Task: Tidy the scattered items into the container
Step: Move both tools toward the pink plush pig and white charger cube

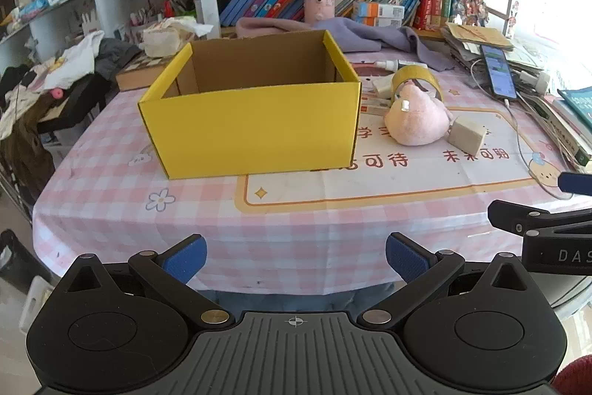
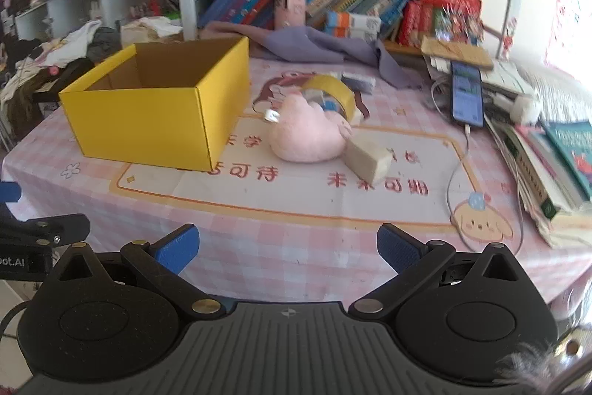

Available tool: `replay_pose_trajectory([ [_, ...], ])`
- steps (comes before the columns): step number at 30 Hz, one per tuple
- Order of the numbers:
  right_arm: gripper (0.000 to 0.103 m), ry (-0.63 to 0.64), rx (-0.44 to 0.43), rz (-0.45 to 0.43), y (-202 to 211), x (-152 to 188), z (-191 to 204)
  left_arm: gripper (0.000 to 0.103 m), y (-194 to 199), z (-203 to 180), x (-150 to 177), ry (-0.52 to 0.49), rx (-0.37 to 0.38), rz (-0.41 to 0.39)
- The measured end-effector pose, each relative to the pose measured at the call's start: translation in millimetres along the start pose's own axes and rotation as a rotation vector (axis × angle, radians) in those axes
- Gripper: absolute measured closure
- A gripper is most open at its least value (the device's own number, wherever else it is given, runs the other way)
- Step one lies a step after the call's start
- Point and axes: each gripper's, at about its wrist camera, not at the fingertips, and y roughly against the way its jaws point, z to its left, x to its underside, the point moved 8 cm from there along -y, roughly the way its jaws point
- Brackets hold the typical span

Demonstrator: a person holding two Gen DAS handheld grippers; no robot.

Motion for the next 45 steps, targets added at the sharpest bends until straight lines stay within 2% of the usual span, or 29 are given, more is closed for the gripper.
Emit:
replay_pose_trajectory([
  [4, 0.000, 0.013, -0.004, -0.013, 1.9, -1.1, 2.8, 0.000, 0.9, -1.0, 0.9, -0.010, 0.008, -0.002],
  [10, 0.000, 0.014, 0.000, -0.014, 2.5, -1.2, 3.7, 0.000, 5.6, 7.0, 1.3, 0.036, 0.005, -0.027],
  [14, 0.000, 0.015, -0.005, -0.011, 3.5, -1.6, 5.7, 0.000, 12.2, 7.5, -1.2, 0.029, -0.013, -0.056],
  [20, 0.000, -0.009, -0.013, 0.003, 2.4, -0.5, 3.7, 0.000, 12.9, 8.0, -0.4, 0.010, -0.015, -0.052],
  [33, 0.000, 0.000, -0.011, -0.011, 6.1, 0.1, 4.5, 0.000, 12.2, 1.9, 4.1, 0.010, 0.062, -0.028],
  [40, 0.001, 0.019, -0.030, -0.025, 9.7, -0.9, 8.5, 0.000, 14.0, -3.3, 3.9, -0.038, 0.031, -0.032],
  [45, 0.001, 0.039, -0.047, -0.026, 9.9, -0.9, 14.1, 0.000, 17.3, -2.4, 1.4, -0.019, 0.054, -0.054],
])
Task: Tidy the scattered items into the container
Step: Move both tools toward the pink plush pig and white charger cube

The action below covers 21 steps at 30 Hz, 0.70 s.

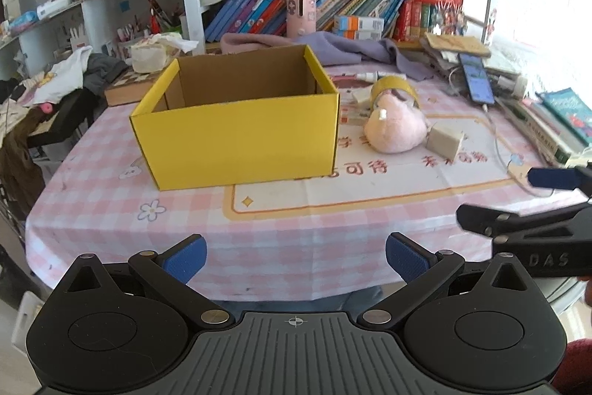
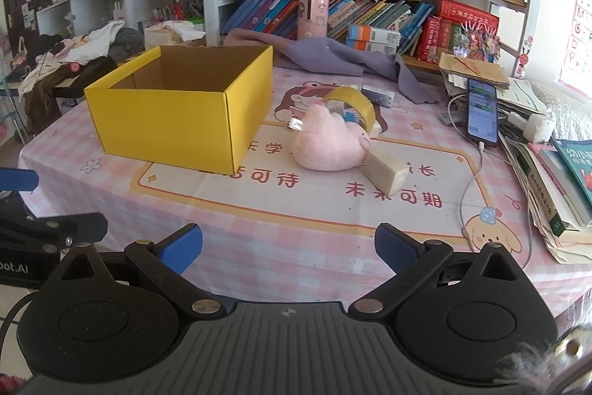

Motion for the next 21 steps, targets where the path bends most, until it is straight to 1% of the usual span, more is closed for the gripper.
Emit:
replay_pose_trajectory([
  [3, 0.001, 0.004, -0.003, -0.007, 0.2, -2.2, 1.2, 0.000, -1.0, 2.1, 0.3, 0.007, -0.006, 0.002],
  [6, 0.001, 0.006, 0.000, -0.005, -1.5, -3.9, 1.2, 0.000, -5.1, 5.6, 2.6, 0.024, -0.008, 0.023],
  [11, 0.001, 0.018, 0.003, 0.014, -7.3, -4.3, 3.3, 0.000, -8.5, 8.5, 5.4, 0.041, 0.011, 0.038],
  [21, 0.002, 0.029, -0.007, 0.037, -24.2, -5.9, 5.8, 0.000, -19.8, 11.8, 6.2, 0.057, 0.021, 0.055],
])
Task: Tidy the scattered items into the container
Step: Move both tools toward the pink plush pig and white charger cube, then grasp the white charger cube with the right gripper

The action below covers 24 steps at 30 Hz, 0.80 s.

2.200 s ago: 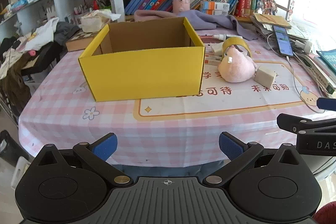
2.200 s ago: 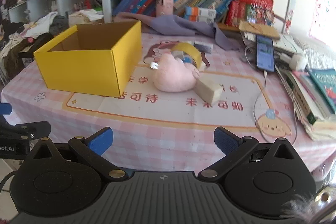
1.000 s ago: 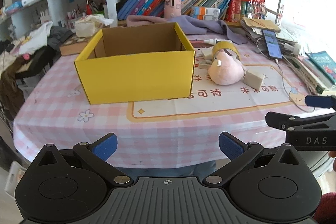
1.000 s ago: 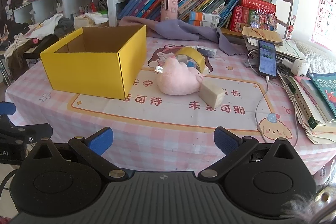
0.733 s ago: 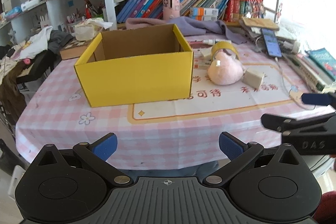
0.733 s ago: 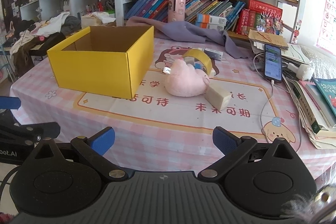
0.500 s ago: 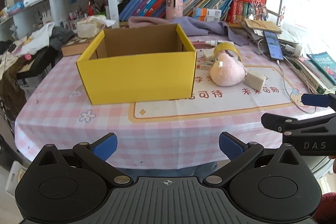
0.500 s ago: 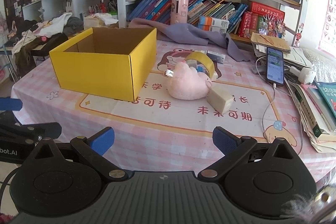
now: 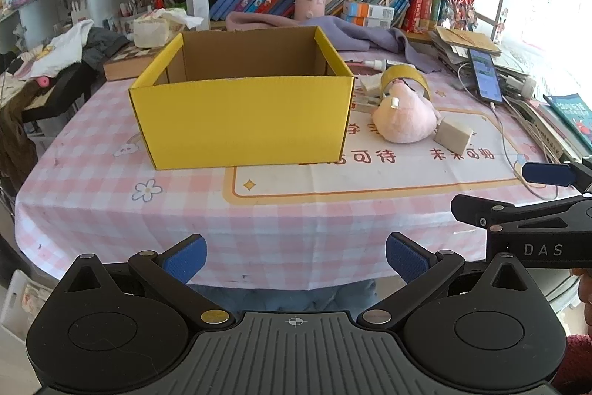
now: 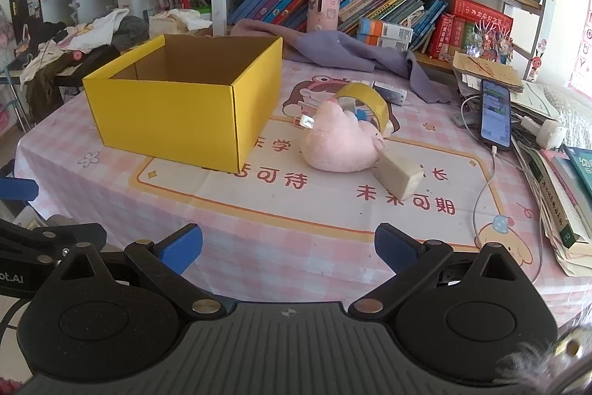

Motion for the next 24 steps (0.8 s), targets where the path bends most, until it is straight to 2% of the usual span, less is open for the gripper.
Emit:
replay_pose_trajectory([
  [3, 0.002, 0.003, 0.002, 0.007, -4.6, -1.1, -4.3, 0.000, -5.4, -2.4, -3.5, 0.013, 0.021, -0.002],
  [8, 0.009, 0.000, 0.011, 0.032, -14.7, 0.3, -18.5, 0.000, -21.3, -17.6, -8.5, 0.000, 0.060, 0.017],
  [24, 0.009, -0.027, 0.051, 0.113, -62.3, -13.4, -91.3, 0.000, -83.4, -79.2, -38.7, -0.047, 0.144, 0.082],
])
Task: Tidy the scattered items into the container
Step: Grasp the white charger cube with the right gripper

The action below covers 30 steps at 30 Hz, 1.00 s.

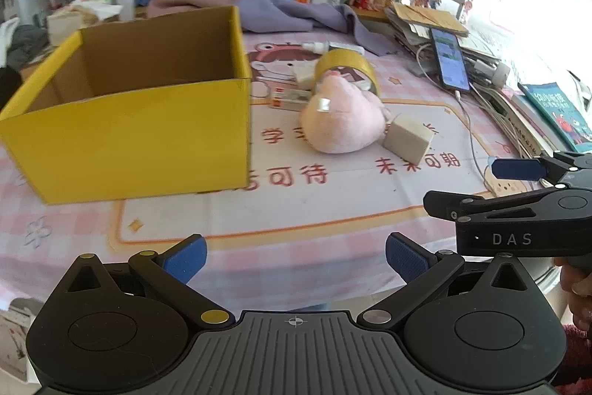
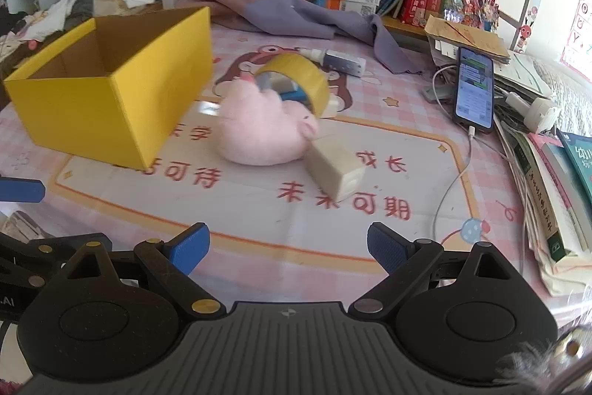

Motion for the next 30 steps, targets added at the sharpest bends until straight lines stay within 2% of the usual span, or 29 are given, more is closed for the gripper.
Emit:
replay_pose_trajectory([
  [6, 0.012, 0.003, 0.007, 0.040, -21.4, -9.5, -30.3, 0.000, -25.8, -24.3, -11.7, -0.015, 0.028, 0.034],
  [11, 0.019, 0.026, -0.018, 0.065, -41.2, -21.3, -52.9, 0.000, -46.2, -39.9, -22.2, 0.007, 0.020, 0.055],
  [20, 0.021, 0.118, -0.148, 0.096, -78.3, -44.5, -68.2, 0.000, -70.4, -53.8, -40.2, 0.060, -0.057, 0.078],
  [25, 0.025, 0.148, -0.222, 0.162, -105.0, -47.5, -68.1, 0.000, -78.3, -55.5, -44.1, 0.087, -0.114, 0.099],
  [27, 0.031, 0.155, -0.243, 0.182, -112.6, -48.0, -67.7, 0.000, -79.2, -53.9, -45.5, 0.103, -0.140, 0.101],
  [28, 0.040, 0.155, -0.256, 0.189, -115.7, -48.9, -68.0, 0.000, -80.1, -53.6, -45.8, 0.108, -0.147, 0.103],
  [29, 0.053, 0.154, -0.265, 0.196, -117.9, -49.9, -68.5, 0.000, -81.3, -53.8, -46.3, 0.112, -0.153, 0.107],
  [30, 0.057, 0.150, -0.280, 0.202, -119.7, -50.8, -69.5, 0.000, -83.0, -54.5, -46.9, 0.116, -0.156, 0.112],
])
